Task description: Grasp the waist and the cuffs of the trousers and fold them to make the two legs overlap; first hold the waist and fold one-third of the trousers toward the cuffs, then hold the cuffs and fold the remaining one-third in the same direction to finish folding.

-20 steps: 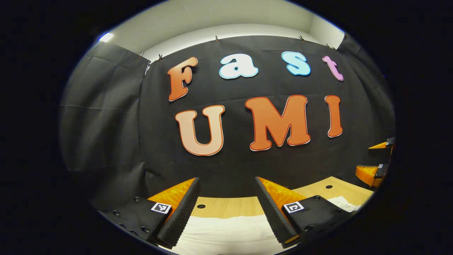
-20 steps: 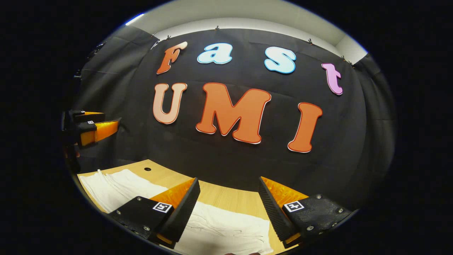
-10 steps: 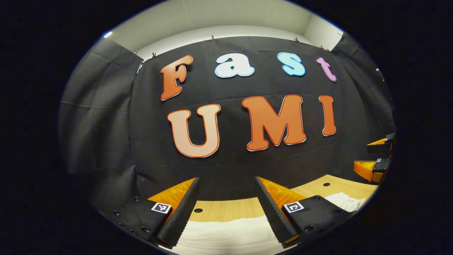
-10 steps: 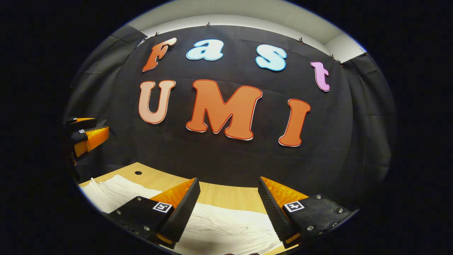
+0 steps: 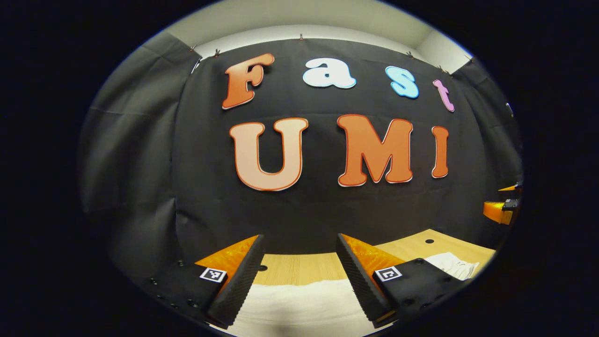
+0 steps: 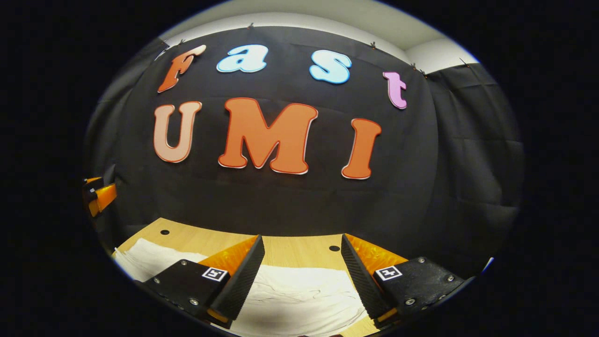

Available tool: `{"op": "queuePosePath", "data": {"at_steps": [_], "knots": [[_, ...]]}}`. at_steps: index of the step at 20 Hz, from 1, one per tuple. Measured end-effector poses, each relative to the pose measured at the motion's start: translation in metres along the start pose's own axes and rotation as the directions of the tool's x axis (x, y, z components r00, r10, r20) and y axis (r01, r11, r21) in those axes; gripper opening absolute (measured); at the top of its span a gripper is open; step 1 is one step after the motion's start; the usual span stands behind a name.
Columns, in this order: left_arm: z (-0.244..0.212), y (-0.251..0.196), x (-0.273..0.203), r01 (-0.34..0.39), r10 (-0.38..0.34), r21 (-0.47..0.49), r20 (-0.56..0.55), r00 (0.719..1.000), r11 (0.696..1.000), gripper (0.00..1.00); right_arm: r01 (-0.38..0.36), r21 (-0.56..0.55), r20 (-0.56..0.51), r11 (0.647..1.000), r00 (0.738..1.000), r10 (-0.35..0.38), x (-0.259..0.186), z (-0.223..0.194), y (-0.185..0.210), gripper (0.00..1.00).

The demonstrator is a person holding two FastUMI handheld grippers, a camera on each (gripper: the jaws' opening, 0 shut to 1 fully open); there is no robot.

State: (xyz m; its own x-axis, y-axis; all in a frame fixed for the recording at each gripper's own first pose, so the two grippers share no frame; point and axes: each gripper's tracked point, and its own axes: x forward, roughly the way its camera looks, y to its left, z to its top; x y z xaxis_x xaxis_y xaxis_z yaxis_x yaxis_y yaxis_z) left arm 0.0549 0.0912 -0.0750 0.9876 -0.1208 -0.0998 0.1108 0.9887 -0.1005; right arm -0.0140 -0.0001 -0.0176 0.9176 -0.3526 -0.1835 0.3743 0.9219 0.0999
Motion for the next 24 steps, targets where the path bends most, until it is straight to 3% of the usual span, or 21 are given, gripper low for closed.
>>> {"op": "queuePosePath", "data": {"at_steps": [5,9,11,13,19,24], "knots": [[-0.043,0.044,0.000,-0.133,0.125,-0.052,-0.139,0.982,0.990,0.99,0.033,0.139,-0.147,0.990,0.989,-0.012,0.018,-0.043,-0.033,0.99],[-0.073,0.068,-0.008,-0.230,0.203,-0.083,-0.247,0.947,0.970,0.99,0.058,0.199,-0.307,0.978,0.952,0.006,0.039,-0.096,-0.058,0.99],[-0.101,0.085,-0.016,-0.295,0.258,-0.062,-0.336,0.906,0.954,0.99,0.063,0.256,-0.389,0.965,0.920,0.043,0.047,-0.124,-0.057,0.99],[-0.132,0.091,-0.027,-0.347,0.270,-0.104,-0.440,0.856,0.932,0.98,0.069,0.329,-0.453,0.942,0.887,0.093,0.051,-0.150,-0.049,1.00],[-0.201,0.120,-0.061,-0.455,0.257,-0.184,-0.620,0.741,0.871,0.99,0.136,0.407,-0.578,0.903,0.804,0.140,0.059,-0.205,-0.050,0.99],[-0.265,0.136,-0.106,-0.583,0.157,-0.289,-0.788,0.595,0.759,0.97,0.256,0.450,-0.684,0.856,0.715,0.146,0.050,-0.252,-0.066,0.98]]}}
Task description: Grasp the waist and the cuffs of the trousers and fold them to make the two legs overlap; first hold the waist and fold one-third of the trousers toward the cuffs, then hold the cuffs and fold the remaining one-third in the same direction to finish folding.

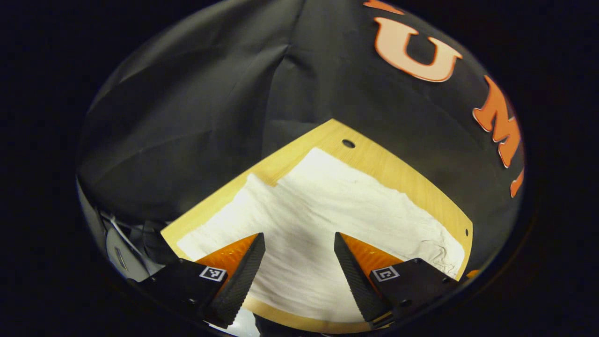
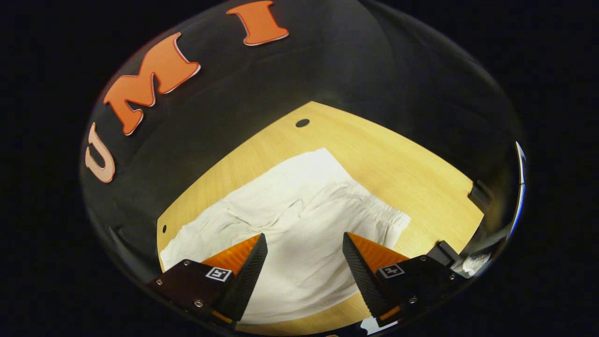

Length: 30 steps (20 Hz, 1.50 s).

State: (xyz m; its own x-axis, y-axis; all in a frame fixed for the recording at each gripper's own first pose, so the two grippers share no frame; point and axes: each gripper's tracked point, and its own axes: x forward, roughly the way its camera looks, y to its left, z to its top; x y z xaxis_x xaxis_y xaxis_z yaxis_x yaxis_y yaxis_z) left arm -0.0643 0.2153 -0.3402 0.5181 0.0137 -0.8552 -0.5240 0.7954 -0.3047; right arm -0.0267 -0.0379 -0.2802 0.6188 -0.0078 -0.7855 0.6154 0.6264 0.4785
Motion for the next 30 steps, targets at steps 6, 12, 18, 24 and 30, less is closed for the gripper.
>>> {"op": "queuePosePath", "data": {"at_steps": [6,12,18,24,30], "knots": [[-0.035,0.046,0.016,-0.054,0.025,-0.204,-0.143,0.989,0.978,0.99,0.038,0.065,-0.075,0.997,0.997,-0.034,0.009,-0.023,-0.023,0.97],[-0.056,0.107,0.028,-0.106,0.008,-0.428,-0.225,0.974,0.897,0.99,0.092,0.032,-0.127,0.995,0.988,-0.087,0.018,-0.037,-0.038,0.97],[-0.067,0.138,0.037,-0.123,0.002,-0.516,-0.229,0.973,0.848,0.98,0.111,0.040,-0.160,0.993,0.982,-0.103,0.022,-0.045,-0.045,0.97],[-0.041,0.135,0.055,-0.025,-0.059,-0.537,-0.139,0.989,0.843,0.93,0.120,0.076,-0.163,0.990,0.981,-0.106,0.024,-0.047,-0.050,0.97],[-0.022,0.120,0.076,0.058,-0.121,-0.537,-0.084,0.989,0.842,0.73,0.146,0.107,-0.159,0.984,0.979,-0.128,0.025,-0.046,-0.068,0.97]]}}
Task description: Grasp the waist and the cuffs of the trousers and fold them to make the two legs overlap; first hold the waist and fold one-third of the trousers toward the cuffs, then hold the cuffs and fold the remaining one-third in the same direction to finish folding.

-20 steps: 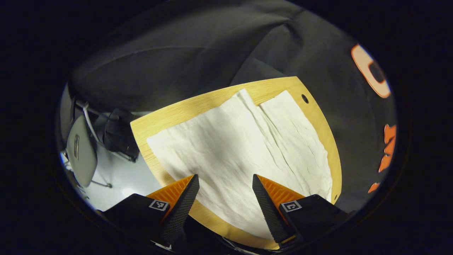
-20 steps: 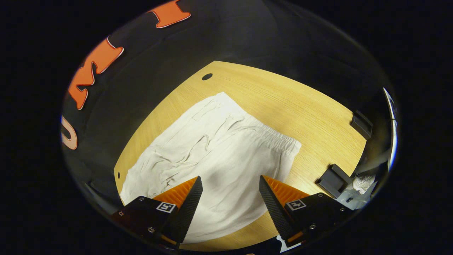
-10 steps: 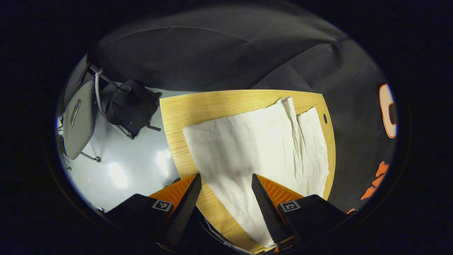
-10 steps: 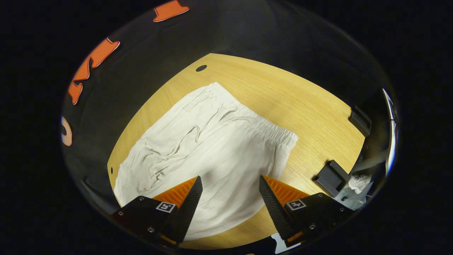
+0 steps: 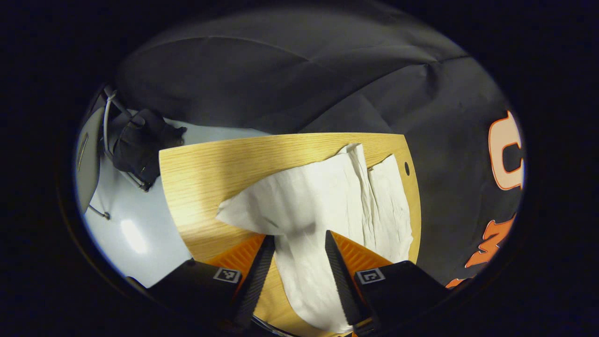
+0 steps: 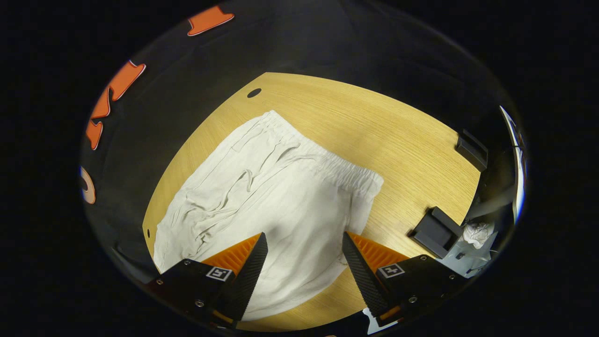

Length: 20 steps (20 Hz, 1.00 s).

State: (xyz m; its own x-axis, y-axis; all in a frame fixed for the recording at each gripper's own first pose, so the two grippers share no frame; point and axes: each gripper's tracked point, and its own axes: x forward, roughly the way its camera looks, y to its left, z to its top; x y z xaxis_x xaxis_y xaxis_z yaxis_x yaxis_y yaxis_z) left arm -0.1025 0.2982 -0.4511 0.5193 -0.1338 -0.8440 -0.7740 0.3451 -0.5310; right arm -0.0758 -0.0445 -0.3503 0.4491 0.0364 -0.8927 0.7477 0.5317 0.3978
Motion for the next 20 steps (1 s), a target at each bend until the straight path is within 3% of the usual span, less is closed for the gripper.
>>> {"op": "queuePosePath", "data": {"at_steps": [3,5,6,11,13,14,15,16,17,18,19,20], "knots": [[0.001,0.001,0.008,0.012,-0.012,0.024,0.005,1.000,1.000,0.60,0.034,0.015,0.003,0.999,0.999,-0.034,-0.001,0.003,-0.018,0.97],[0.003,0.002,0.012,0.016,-0.017,0.034,0.007,1.000,0.999,0.25,0.051,0.032,0.001,0.998,0.999,-0.051,0.002,0.007,-0.026,0.97],[0.005,-0.002,0.013,0.032,-0.033,0.034,0.015,0.999,0.999,0.15,0.051,0.048,0.002,0.998,0.999,-0.051,0.004,0.010,-0.028,0.98],[0.003,-0.004,0.011,-0.018,0.018,0.108,-0.002,1.000,0.994,0.06,0.111,0.076,0.004,0.991,0.994,-0.112,0.026,0.026,-0.046,0.95],[0.004,-0.016,0.006,-0.004,0.003,0.139,0.006,1.000,0.990,0.05,0.137,0.103,-0.060,0.985,0.990,-0.131,0.035,0.017,-0.050,0.87],[0.005,-0.020,0.004,0.002,-0.004,0.155,0.007,1.000,0.988,0.05,0.126,0.110,-0.092,0.986,0.989,-0.117,0.037,0.012,-0.046,0.72],[0.005,-0.024,0.003,0.006,-0.008,0.166,0.009,1.000,0.986,0.05,0.124,0.103,-0.109,0.987,0.988,-0.113,0.040,0.009,-0.044,0.71],[0.007,-0.028,0.001,0.013,-0.014,0.170,0.008,1.000,0.985,0.05,0.146,0.088,-0.108,0.985,0.985,-0.137,0.040,0.010,-0.047,0.58],[0.007,-0.031,0.001,0.018,-0.020,0.172,0.009,1.000,0.985,0.07,0.168,0.088,-0.102,0.982,0.982,-0.159,0.042,0.011,-0.051,0.52],[0.007,-0.034,0.000,0.028,-0.031,0.174,0.010,0.999,0.984,0.05,0.185,0.104,-0.100,0.977,0.980,-0.174,0.042,0.012,-0.053,0.33],[0.007,-0.035,-0.001,0.038,-0.040,0.180,0.012,0.999,0.983,0.05,0.181,0.135,-0.095,0.974,0.981,-0.170,0.043,0.013,-0.052,0.31],[0.007,-0.039,-0.004,0.048,-0.051,0.188,0.011,0.999,0.981,0.07,0.149,0.168,-0.085,0.974,0.987,-0.137,0.045,0.014,-0.047,0.16]]}}
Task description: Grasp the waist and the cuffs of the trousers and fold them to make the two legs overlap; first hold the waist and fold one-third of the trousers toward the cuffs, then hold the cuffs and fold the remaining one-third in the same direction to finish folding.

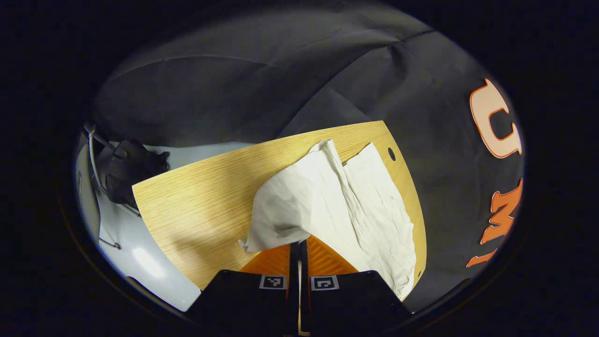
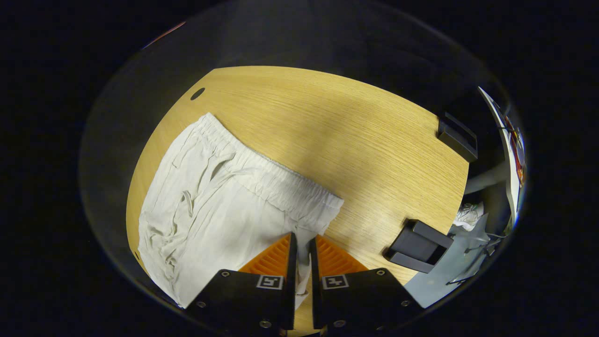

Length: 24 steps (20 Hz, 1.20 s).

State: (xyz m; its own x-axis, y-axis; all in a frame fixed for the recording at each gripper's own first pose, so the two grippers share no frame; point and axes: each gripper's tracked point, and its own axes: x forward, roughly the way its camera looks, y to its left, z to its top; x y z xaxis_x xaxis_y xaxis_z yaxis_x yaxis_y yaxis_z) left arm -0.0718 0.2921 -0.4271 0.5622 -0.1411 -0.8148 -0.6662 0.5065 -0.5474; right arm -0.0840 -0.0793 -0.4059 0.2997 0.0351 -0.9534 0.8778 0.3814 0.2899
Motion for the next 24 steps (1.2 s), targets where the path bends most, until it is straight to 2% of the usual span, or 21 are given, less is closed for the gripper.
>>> {"op": "queuePosePath", "data": {"at_steps": [2,4,8,11,13,16,19,21,24], "knots": [[0.003,-0.009,-0.004,0.023,-0.023,0.022,0.003,1.000,0.999,0.05,-0.065,0.054,0.013,0.996,0.998,0.064,0.001,0.000,0.003,0.06],[0.007,-0.019,-0.008,0.056,-0.056,0.040,0.009,0.998,0.998,0.05,-0.119,0.089,0.016,0.989,0.993,0.118,-0.003,0.002,0.004,0.01],[0.016,-0.033,-0.011,0.106,-0.107,0.059,0.021,0.994,0.993,0.05,-0.192,0.165,0.092,0.967,0.980,0.179,-0.017,0.020,0.010,0.01],[0.028,-0.047,-0.013,0.155,-0.157,0.132,0.007,0.988,0.979,0.05,-0.237,0.140,0.120,0.961,0.968,0.221,-0.031,0.030,0.023,0.01],[0.035,-0.059,-0.012,0.180,-0.181,0.206,-0.014,0.983,0.962,0.07,-0.238,0.108,0.129,0.965,0.966,0.223,-0.040,0.037,0.034,0.01],[0.045,-0.084,-0.012,0.218,-0.215,0.300,-0.043,0.976,0.929,0.05,-0.245,0.075,0.147,0.967,0.961,0.233,-0.053,0.047,0.050,0.01],[0.055,-0.111,-0.008,0.267,-0.258,0.386,-0.075,0.963,0.883,0.05,-0.257,0.060,0.168,0.965,0.955,0.244,-0.065,0.058,0.064,0.01],[0.065,-0.121,-0.004,0.288,-0.275,0.425,-0.093,0.957,0.858,0.05,-0.257,0.063,0.177,0.964,0.954,0.242,-0.072,0.066,0.070,0.01],[0.083,-0.135,0.009,0.313,-0.292,0.443,-0.115,0.949,0.840,0.05,-0.256,0.080,0.196,0.963,0.952,0.237,-0.075,0.077,0.080,0.01]]}}
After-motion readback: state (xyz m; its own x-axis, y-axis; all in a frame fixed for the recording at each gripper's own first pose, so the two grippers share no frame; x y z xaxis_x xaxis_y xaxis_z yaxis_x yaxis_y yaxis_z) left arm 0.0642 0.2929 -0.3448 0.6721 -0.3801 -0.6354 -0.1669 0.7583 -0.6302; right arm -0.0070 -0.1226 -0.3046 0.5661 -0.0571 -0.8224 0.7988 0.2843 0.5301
